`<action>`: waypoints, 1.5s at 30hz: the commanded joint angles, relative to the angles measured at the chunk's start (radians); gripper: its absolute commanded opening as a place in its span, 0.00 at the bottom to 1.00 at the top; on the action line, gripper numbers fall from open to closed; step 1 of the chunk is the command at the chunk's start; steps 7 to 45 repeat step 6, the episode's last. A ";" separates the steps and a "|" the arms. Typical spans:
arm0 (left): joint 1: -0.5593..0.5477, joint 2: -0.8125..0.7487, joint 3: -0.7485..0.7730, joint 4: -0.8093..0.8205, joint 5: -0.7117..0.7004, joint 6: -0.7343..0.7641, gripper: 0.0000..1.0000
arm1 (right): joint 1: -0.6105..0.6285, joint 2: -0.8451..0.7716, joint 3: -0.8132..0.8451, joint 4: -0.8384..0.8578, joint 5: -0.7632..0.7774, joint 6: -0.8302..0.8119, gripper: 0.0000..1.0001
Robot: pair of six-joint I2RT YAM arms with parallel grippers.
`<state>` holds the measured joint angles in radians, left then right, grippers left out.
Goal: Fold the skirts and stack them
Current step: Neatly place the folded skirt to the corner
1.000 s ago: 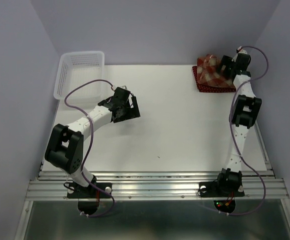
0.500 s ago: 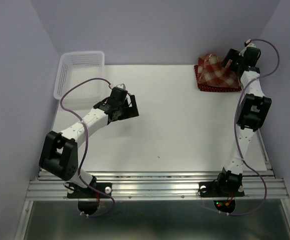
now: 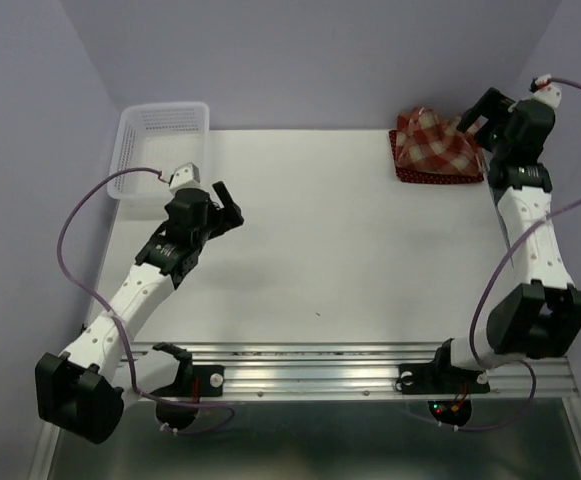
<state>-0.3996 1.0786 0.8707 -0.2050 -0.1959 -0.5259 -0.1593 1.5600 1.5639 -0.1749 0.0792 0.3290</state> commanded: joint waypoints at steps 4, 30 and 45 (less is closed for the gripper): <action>0.077 -0.132 -0.059 0.116 -0.102 -0.051 0.99 | -0.009 -0.357 -0.511 0.141 -0.019 0.078 1.00; 0.082 -0.144 -0.062 0.116 -0.091 -0.059 0.99 | -0.009 -0.383 -0.550 0.129 0.034 0.030 1.00; 0.082 -0.144 -0.062 0.116 -0.091 -0.059 0.99 | -0.009 -0.383 -0.550 0.129 0.034 0.030 1.00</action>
